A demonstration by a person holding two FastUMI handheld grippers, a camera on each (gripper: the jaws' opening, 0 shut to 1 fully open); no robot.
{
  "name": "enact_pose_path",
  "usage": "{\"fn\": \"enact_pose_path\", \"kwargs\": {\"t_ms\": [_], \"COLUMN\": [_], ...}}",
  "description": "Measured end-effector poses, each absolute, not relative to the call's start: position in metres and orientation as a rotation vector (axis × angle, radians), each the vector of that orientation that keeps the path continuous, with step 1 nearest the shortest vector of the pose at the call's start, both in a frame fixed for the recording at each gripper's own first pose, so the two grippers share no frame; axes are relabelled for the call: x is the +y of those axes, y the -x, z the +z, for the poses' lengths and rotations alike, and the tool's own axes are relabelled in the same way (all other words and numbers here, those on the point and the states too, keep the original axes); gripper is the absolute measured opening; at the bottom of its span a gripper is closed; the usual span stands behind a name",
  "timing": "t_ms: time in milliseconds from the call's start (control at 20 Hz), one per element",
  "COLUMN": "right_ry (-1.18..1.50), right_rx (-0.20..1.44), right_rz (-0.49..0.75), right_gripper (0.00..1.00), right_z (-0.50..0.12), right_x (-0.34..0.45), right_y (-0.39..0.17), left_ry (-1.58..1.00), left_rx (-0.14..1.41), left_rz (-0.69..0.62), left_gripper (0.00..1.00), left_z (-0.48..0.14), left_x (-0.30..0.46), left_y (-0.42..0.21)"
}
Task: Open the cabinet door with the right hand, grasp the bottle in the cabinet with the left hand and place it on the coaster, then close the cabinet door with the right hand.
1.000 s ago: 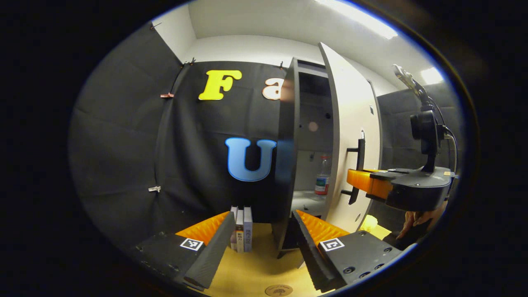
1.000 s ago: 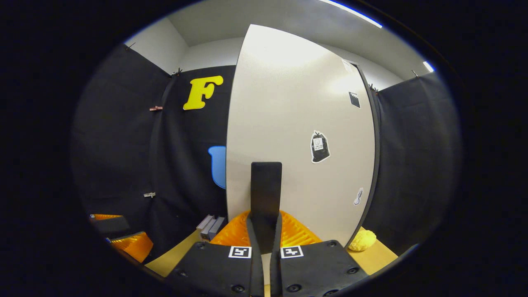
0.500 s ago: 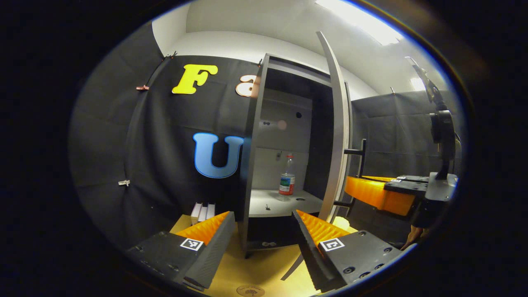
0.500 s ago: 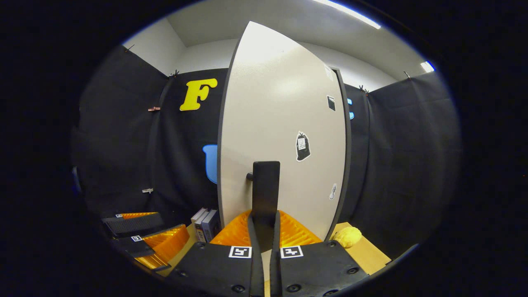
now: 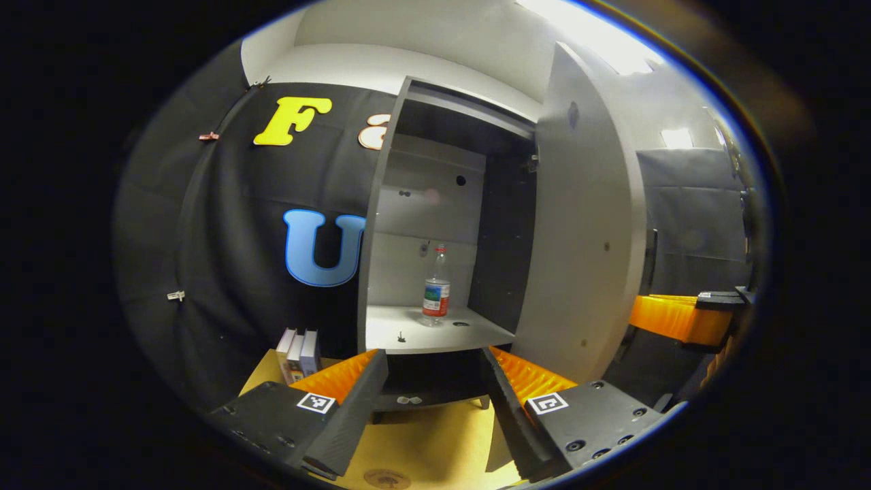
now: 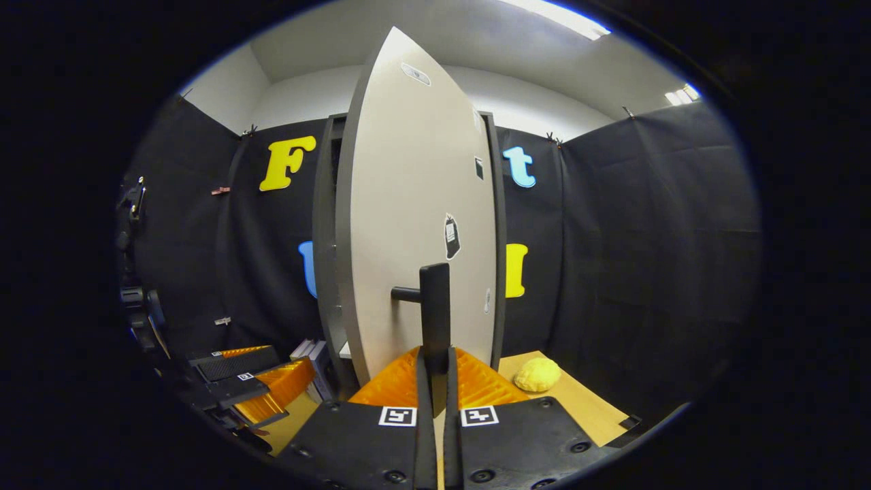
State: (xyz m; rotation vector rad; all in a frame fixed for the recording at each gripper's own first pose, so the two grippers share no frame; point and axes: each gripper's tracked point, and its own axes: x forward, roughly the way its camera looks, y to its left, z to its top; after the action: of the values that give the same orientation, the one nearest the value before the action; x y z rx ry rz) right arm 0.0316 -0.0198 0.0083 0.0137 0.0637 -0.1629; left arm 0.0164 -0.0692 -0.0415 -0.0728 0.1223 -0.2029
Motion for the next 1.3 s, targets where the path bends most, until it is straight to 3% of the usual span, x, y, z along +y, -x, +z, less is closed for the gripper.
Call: {"fn": "enact_pose_path", "kwargs": {"t_ms": [850, 1300], "right_ry": [-0.024, -0.043], "right_rx": [0.106, 0.100], "right_rz": [-0.158, -0.105], "right_gripper": [0.06, 0.05], "right_z": [0.007, 0.010], "right_x": [-0.130, -0.168], "right_y": [-0.011, -0.002], "left_ry": [0.042, -0.025], "left_rx": [0.118, 0.063], "left_rz": [-0.227, -0.097], "left_gripper": [0.87, 0.86], "left_z": [-0.042, -0.038], "left_x": [-0.193, -0.192], "left_y": [-0.055, -0.102]}}
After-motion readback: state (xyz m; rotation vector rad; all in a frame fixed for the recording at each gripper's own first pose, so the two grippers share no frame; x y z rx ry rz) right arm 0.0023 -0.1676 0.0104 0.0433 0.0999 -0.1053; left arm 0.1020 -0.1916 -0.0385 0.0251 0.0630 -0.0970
